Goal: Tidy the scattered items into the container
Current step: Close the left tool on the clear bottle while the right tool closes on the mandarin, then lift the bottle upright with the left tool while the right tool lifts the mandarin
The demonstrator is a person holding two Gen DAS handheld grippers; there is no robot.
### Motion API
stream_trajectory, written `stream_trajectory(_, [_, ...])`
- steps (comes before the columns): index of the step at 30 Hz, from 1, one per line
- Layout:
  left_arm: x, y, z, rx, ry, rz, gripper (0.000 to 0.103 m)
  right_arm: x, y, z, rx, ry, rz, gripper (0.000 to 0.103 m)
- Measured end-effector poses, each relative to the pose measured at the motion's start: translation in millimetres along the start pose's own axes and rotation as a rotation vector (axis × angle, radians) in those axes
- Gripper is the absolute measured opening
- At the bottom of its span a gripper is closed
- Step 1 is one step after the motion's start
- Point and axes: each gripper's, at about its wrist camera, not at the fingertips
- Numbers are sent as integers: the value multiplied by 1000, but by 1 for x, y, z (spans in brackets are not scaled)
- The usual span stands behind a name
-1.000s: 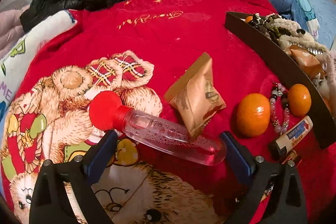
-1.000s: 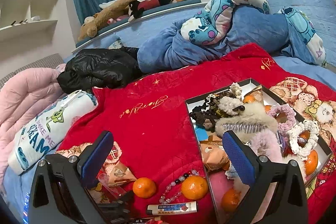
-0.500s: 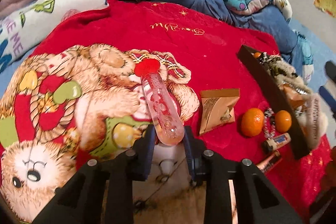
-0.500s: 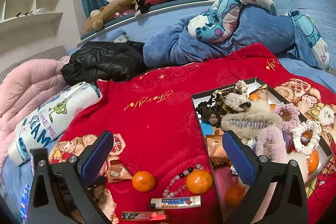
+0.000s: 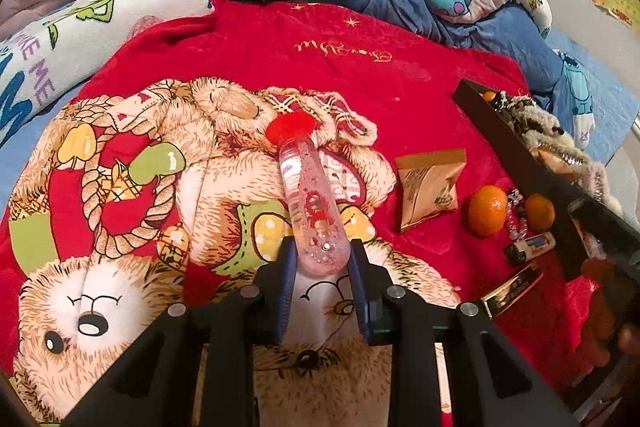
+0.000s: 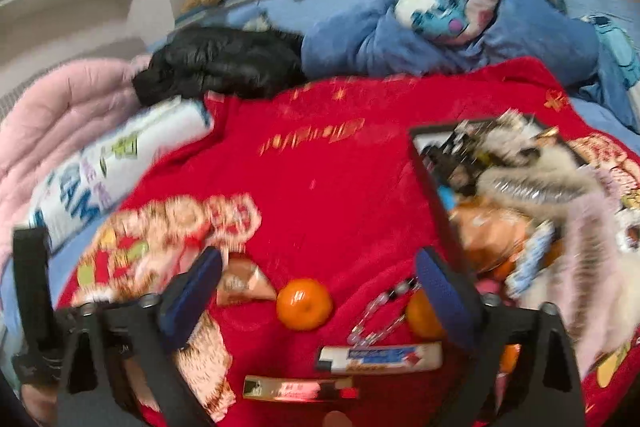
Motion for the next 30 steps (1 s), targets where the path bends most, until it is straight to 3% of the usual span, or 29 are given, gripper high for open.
stream_trajectory(3, [-1,-5,2,-20,-3,16,27,17,-7,13,-62,-102,39,78])
stream_trajectory(9, [4,-5,4,-13,-21,18,27,38,-10,29,-100,-180,25,71])
stream_trajectory(18, [4,-2,5,21,-12,0,27,53,-20,30,-168,-180,21,68])
stream_trajectory(22, [2,-3,4,14,-4,5,27,52,-20,31,-173,-175,32,54])
stream_trajectory(23, [1,-3,4,11,-1,8,27,52,-19,31,-169,-175,31,42])
stream_trajectory(24, [0,-4,4,8,2,10,27,53,-18,31,-160,-182,20,38])
stream_trajectory(30, [-5,-8,3,-21,13,36,27,52,-14,31,-132,-175,6,36])
Point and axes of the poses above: each gripper's, at about its wrist camera, not at the fingertips, and x roughly the way its jaws point, y to its right, z to its underside, and after that the axes turned 13 degrees about y, right-handed
